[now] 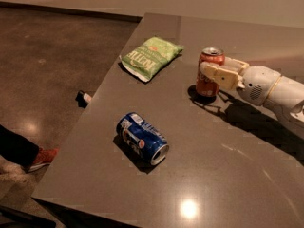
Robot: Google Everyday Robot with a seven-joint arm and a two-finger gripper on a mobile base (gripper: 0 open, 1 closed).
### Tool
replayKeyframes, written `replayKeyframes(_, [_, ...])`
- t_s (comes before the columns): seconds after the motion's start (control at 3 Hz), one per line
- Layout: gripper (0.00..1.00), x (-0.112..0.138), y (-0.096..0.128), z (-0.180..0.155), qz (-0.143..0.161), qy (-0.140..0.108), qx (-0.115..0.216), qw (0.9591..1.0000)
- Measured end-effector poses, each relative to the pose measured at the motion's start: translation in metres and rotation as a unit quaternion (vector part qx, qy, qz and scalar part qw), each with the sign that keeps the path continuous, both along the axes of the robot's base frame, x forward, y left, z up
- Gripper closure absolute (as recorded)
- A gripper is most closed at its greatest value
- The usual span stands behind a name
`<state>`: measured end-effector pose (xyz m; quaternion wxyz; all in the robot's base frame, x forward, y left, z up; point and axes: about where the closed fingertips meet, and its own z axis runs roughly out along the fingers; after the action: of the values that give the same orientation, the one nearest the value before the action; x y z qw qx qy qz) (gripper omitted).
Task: Place coke can upright
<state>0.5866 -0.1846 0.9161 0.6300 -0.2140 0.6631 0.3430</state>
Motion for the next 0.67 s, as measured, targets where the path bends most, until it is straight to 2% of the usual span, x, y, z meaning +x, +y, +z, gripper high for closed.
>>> replayKeyframes(0.67, [0.36,-0.0006,-0.005,-0.0043,-0.036,-0.041,-0.029,0.9981])
